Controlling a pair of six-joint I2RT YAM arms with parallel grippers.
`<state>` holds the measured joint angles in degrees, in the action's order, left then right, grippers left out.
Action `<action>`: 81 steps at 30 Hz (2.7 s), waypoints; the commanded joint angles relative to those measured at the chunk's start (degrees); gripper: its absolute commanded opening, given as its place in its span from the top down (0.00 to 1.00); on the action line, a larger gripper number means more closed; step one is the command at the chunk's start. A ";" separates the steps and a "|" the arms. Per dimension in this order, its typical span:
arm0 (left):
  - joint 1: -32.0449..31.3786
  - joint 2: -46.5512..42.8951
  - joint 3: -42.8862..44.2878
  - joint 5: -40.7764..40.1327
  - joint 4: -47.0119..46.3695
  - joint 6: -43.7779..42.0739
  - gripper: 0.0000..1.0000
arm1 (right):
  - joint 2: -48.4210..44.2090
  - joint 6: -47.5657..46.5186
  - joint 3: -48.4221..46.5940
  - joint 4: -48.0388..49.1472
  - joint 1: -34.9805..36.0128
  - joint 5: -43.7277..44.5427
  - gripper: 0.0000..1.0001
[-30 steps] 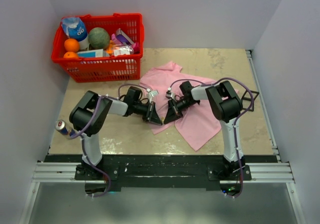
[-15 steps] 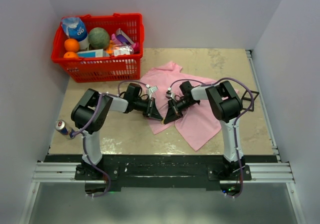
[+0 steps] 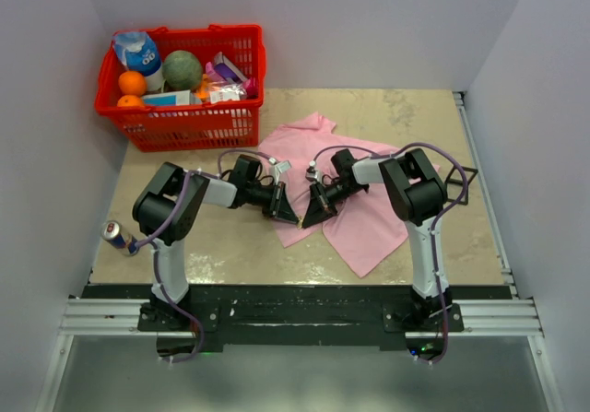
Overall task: Remove the brooch from the garment
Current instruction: Close the brooch.
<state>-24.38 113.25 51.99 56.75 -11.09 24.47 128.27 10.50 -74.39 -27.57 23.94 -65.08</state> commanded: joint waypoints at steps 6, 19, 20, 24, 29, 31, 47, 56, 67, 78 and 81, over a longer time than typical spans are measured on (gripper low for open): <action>0.56 1.01 1.19 0.38 -0.42 -0.39 1.00 | 3.04 3.03 0.74 -2.84 -0.04 3.12 1.00; 0.48 -1.01 -0.83 2.57 -2.35 1.20 1.00 | 3.48 3.21 0.47 -2.75 0.05 3.03 1.00; 0.48 -1.10 -0.92 2.57 -2.35 1.28 1.00 | 3.31 3.12 0.39 -2.75 0.05 3.03 1.00; 0.48 -1.19 -1.10 2.93 -3.41 1.98 1.00 | 3.13 3.21 0.56 -2.75 0.05 3.03 1.00; 0.48 -0.75 -0.66 3.10 -4.20 2.69 1.00 | 3.04 3.21 0.74 -2.57 0.05 3.20 1.00; 0.48 -0.58 -0.57 3.28 -4.38 3.04 1.00 | 3.04 3.30 0.82 -2.49 0.05 3.20 1.00; 0.56 -0.31 0.05 2.49 -2.27 2.25 1.00 | 3.30 3.47 0.56 -2.49 0.05 3.12 1.00; 0.65 -3.91 -2.94 2.49 -2.44 2.51 1.00 | 3.66 3.38 0.30 -2.49 0.05 3.12 1.00; 0.39 -2.95 -2.15 3.72 -4.73 4.36 1.00 | 3.13 3.47 0.65 -2.14 0.05 3.38 1.00; -0.67 -1.55 -1.01 3.89 -6.40 5.85 1.00 | 3.22 3.56 0.74 -1.96 0.14 3.47 1.00; -0.67 -0.67 -0.40 3.72 -6.05 5.68 1.00 | 3.13 3.65 0.83 -1.87 0.14 3.47 1.00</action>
<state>-24.88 111.87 49.41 59.05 -15.59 29.45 128.31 10.66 -74.39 -27.44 23.94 -65.12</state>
